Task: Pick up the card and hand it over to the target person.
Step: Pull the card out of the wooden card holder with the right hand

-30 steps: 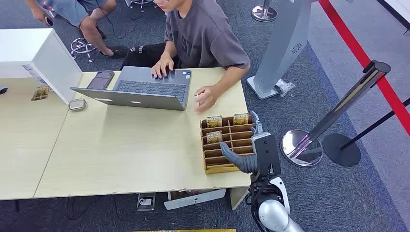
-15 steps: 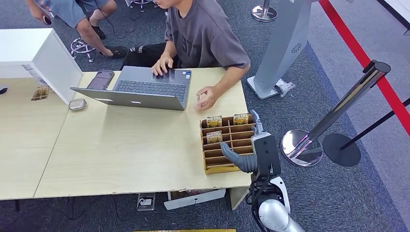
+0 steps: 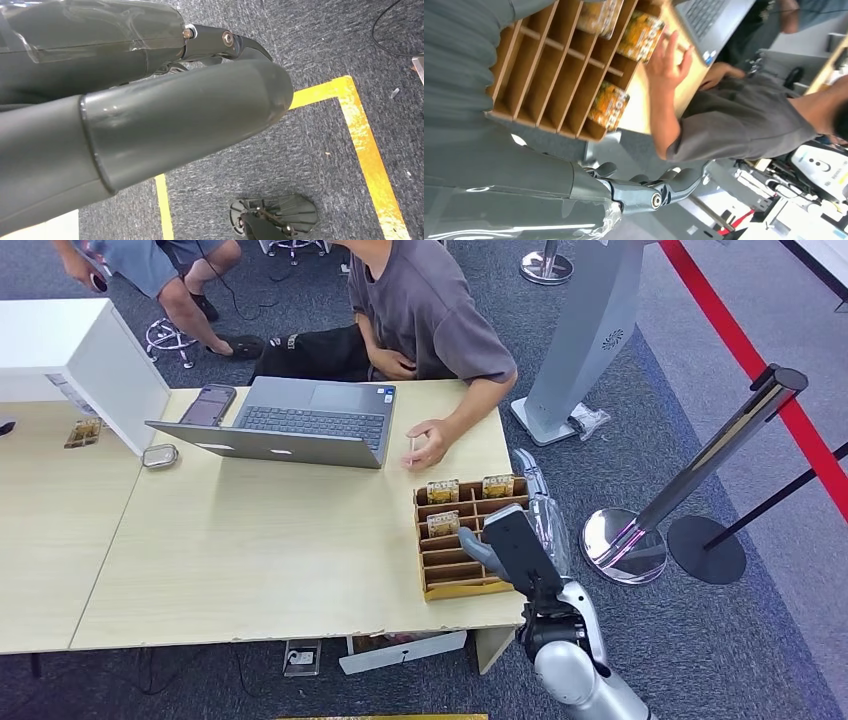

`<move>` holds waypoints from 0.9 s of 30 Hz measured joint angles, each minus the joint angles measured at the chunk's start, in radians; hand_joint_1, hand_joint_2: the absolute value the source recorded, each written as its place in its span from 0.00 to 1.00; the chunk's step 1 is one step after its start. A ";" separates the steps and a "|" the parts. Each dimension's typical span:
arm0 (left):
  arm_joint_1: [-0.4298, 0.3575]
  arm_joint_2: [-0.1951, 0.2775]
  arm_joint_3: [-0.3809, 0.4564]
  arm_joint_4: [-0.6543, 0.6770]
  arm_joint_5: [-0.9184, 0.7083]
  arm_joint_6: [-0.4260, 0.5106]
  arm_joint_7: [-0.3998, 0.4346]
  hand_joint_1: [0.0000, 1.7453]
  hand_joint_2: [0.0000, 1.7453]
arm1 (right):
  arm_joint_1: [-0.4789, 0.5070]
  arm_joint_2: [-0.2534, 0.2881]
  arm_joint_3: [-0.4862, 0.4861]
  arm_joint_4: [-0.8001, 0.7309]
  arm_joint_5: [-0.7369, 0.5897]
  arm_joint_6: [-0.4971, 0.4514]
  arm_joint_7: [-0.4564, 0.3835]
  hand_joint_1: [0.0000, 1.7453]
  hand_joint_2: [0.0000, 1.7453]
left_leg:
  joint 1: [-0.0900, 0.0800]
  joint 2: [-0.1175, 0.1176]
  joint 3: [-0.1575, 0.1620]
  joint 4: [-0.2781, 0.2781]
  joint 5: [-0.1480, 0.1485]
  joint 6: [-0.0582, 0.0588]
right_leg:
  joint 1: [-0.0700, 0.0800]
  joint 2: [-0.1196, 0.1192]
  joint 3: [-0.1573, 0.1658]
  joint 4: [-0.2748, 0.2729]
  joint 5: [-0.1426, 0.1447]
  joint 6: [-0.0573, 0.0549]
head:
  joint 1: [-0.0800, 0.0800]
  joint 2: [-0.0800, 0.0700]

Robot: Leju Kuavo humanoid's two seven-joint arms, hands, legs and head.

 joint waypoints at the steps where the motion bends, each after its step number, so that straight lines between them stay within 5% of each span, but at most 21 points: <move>1: 0.000 0.000 -0.001 0.000 0.000 0.000 0.001 0.00 0.00 | -0.007 -0.006 -0.004 -0.013 0.013 0.011 0.010 0.04 1.00 | 0.000 0.000 0.000 0.000 0.000 0.000 | 0.000 0.000 0.000 0.000 0.000 0.000 | 0.000 0.000; 13: -0.012 0.013 -0.016 -0.002 -0.013 -0.033 0.005 0.00 0.00 | -0.126 -0.046 -0.033 0.006 0.125 0.129 0.117 0.18 1.00 | 0.000 0.000 -0.001 0.001 0.000 0.000 | 0.000 0.000 -0.001 0.001 0.000 0.000 | 0.000 0.000; 27: -0.031 0.009 -0.034 -0.002 -0.036 -0.046 0.026 0.00 0.00 | -0.251 0.000 0.067 0.240 0.160 0.249 0.157 0.31 1.00 | 0.000 0.002 0.001 -0.001 0.000 0.000 | 0.000 0.002 0.001 -0.001 0.001 0.000 | 0.000 0.000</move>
